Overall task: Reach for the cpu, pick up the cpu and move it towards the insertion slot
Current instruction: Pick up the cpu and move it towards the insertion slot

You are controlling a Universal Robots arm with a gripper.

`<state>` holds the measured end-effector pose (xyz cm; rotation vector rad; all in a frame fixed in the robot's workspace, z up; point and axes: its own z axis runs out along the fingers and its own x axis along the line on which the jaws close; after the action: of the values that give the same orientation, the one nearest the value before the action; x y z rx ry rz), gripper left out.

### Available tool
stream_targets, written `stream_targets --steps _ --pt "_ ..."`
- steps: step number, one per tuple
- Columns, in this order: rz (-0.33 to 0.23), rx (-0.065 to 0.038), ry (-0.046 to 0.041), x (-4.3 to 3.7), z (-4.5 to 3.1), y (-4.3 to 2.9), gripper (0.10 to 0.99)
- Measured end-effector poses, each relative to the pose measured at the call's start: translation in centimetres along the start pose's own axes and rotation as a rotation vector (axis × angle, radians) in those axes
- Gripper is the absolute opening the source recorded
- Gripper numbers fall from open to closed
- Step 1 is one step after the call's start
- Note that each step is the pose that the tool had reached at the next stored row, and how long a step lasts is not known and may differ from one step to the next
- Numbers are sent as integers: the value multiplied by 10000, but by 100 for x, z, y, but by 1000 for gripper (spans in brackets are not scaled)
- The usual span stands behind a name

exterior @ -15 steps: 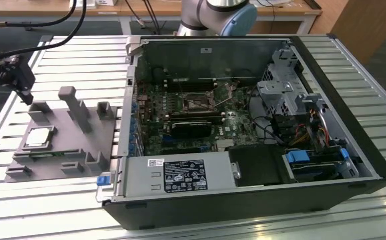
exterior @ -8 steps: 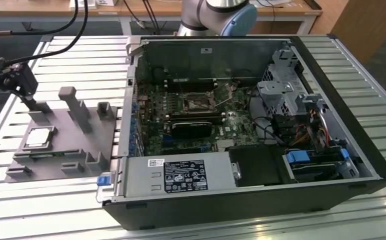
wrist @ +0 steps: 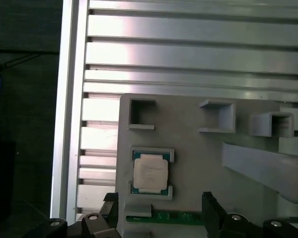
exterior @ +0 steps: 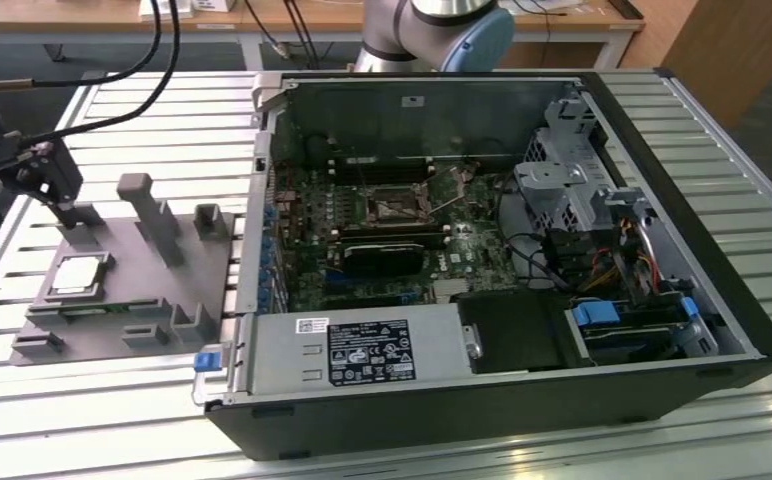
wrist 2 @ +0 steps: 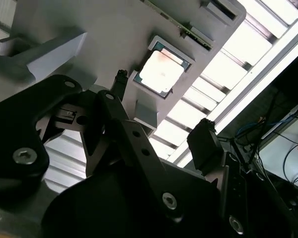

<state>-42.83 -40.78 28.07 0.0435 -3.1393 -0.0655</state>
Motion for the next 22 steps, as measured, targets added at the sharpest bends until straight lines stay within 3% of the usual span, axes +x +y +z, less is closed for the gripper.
stream_targets --steps 22 --pt "1 -4 -1 5 399 -56 761"
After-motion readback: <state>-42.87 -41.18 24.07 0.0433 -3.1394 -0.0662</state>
